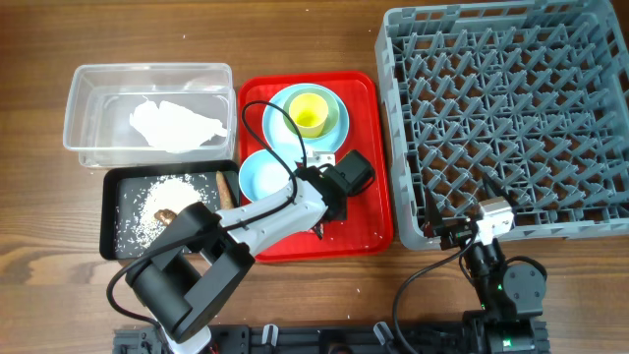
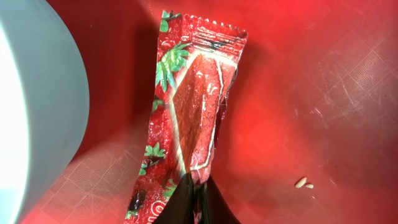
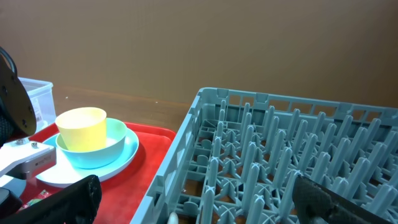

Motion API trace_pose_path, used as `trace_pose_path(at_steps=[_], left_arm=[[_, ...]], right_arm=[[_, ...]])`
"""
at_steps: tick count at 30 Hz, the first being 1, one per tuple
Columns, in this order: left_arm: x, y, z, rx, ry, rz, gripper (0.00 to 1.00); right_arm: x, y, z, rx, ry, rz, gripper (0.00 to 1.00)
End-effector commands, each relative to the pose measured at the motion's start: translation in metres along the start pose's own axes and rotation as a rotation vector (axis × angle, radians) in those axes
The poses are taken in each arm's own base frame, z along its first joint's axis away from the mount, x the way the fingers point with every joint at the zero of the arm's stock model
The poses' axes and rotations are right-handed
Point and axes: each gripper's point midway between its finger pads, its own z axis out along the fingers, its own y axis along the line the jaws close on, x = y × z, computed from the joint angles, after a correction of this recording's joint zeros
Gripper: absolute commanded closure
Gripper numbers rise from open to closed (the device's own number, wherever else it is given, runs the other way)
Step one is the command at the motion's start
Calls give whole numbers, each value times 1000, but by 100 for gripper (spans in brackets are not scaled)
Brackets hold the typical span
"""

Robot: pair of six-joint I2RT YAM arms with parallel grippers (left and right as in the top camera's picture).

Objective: Sort waste into correct bins and load items into the dishwasher rack
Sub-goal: 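Carry the red wrapper to the clear bin and release it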

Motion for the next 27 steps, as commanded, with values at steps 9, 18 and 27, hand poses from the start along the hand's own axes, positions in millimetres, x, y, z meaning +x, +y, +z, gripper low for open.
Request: trace_pose_path(at_steps=[9,18,27], left_arm=[[-40,-9,-86,174,-181,-55,96],[-99,54,-172,262,-428,-273,96],[-157,165,-172,153,-555,-586,96]], right_arm=[[-1,1,0,-4,-6,11,0],[-1,1,0,-4,-6,11,0],[-1,1,0,-4,-6,11,0]])
